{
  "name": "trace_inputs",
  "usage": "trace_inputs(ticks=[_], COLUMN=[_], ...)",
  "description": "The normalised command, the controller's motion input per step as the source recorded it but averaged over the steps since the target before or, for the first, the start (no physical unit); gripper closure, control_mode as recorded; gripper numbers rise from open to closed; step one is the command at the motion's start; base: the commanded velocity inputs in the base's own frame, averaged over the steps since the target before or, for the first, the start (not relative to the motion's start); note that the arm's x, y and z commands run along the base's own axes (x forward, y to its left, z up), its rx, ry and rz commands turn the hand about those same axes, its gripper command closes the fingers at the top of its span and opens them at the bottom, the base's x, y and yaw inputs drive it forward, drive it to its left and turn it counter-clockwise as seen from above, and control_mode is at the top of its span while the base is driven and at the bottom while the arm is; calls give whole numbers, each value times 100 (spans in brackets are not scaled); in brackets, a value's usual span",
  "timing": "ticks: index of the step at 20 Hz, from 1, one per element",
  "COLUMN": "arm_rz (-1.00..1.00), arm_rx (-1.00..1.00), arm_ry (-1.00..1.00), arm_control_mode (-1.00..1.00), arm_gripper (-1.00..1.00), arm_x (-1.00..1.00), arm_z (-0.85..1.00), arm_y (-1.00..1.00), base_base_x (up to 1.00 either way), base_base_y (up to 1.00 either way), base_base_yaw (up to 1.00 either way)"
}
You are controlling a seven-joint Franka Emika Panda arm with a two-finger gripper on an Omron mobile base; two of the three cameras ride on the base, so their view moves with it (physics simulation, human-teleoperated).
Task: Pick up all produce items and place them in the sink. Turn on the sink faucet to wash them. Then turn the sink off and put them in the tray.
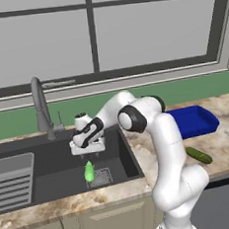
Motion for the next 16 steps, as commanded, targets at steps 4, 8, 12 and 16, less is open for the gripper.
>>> trace_inputs(ticks=[4, 8, 12, 16], arm_rz=[0, 0, 0, 0], arm_rx=[0, 0, 0, 0], arm_ry=[3, 1, 1, 0], arm_control_mode=[-100, -100, -100, -100], arm_gripper=[-100, -100, -100, -100], arm_x=[-15, -21, -25, -31], arm_z=[47, 44, 51, 43], arm_y=[-23, -20, -14, -22], base_base_x=[0, 0, 0, 0], base_base_y=[0, 0, 0, 0], base_base_yaw=[0, 0, 0, 0])
